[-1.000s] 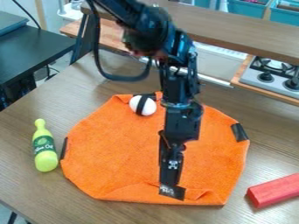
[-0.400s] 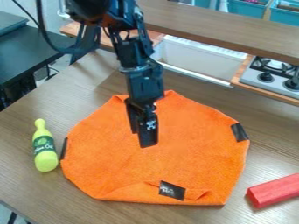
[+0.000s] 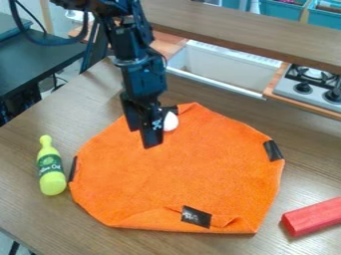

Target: Take the white ball from the orange cloth

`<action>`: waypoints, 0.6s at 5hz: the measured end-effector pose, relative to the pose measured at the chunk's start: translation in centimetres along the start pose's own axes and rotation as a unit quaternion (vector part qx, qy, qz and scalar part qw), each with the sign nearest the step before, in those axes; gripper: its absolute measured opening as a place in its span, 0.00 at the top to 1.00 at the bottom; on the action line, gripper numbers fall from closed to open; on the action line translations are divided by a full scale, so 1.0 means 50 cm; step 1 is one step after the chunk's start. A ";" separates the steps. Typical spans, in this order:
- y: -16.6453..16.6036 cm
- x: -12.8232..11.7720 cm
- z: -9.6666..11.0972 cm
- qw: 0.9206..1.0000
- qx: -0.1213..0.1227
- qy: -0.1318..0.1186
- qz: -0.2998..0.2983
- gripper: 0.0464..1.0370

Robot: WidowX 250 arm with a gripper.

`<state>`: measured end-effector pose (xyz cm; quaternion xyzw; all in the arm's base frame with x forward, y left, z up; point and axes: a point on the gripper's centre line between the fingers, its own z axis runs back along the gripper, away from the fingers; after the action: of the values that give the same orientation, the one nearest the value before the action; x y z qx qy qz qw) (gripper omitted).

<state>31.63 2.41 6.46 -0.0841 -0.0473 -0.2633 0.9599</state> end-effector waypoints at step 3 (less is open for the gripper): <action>0.075 0.008 0.002 0.991 0.093 -0.055 0.078 0.04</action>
<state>33.91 5.41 6.10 -0.0126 -0.1180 -0.1774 0.9770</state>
